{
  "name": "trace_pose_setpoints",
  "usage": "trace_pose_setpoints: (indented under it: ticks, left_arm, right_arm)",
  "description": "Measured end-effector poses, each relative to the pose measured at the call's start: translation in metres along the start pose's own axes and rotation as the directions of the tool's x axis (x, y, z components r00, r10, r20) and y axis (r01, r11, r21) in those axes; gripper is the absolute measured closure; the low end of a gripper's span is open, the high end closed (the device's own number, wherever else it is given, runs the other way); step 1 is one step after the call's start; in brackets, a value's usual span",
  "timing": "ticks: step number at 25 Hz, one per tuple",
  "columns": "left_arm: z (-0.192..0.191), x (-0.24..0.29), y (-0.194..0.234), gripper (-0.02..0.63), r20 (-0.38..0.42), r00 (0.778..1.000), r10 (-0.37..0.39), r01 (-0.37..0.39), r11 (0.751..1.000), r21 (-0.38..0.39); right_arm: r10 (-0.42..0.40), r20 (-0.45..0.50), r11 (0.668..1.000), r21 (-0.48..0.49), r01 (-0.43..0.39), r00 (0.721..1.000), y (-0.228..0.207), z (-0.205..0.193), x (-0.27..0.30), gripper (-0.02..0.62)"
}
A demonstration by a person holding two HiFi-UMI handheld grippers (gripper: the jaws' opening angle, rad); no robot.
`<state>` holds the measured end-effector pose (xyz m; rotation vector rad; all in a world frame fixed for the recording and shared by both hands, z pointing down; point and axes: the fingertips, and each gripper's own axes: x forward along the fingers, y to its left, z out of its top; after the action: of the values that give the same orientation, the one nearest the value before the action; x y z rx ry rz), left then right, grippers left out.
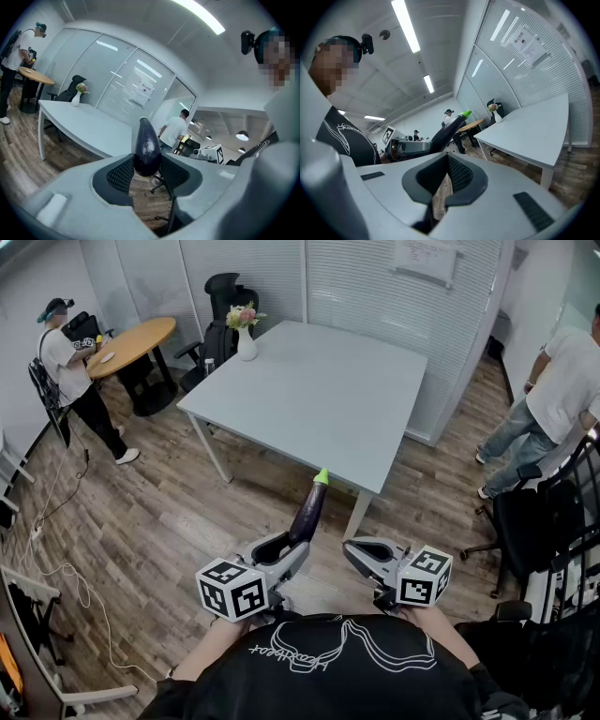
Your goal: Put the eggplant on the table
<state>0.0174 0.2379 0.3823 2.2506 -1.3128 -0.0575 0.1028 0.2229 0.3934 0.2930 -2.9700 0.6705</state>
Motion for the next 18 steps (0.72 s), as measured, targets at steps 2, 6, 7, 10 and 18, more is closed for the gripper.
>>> trace_pose_setpoints:
  ticks: [2,6,7,10,18]
  left_arm:
    - [0.0,-0.002,-0.004,0.42,0.001,1.0,-0.002,0.002,1.0,-0.001]
    - [0.0,-0.003,-0.01,0.42,0.006,1.0,-0.002,0.002,1.0,0.005]
    - [0.0,-0.002,-0.011,0.42,0.007,1.0,-0.002,0.002,1.0,0.008]
    - [0.002,-0.001,-0.015,0.42,0.01,1.0,-0.001,0.001,1.0,0.014]
    - [-0.001,-0.001,-0.023,0.42,0.006,1.0,0.008,-0.008,1.0,0.024]
  right_arm:
    - [0.002,0.003,1.0,-0.006,-0.002,1.0,0.004,0.003,-0.003,0.588]
    - [0.008,0.009,1.0,-0.019,-0.008,1.0,0.008,0.004,-0.007,0.588]
    - [0.01,0.011,1.0,-0.02,-0.01,1.0,0.008,0.004,-0.008,0.588]
    - [0.007,0.011,1.0,-0.022,-0.006,1.0,0.008,0.005,-0.011,0.588]
    - [0.023,0.02,0.999,-0.033,-0.022,1.0,0.012,0.006,-0.015,0.586]
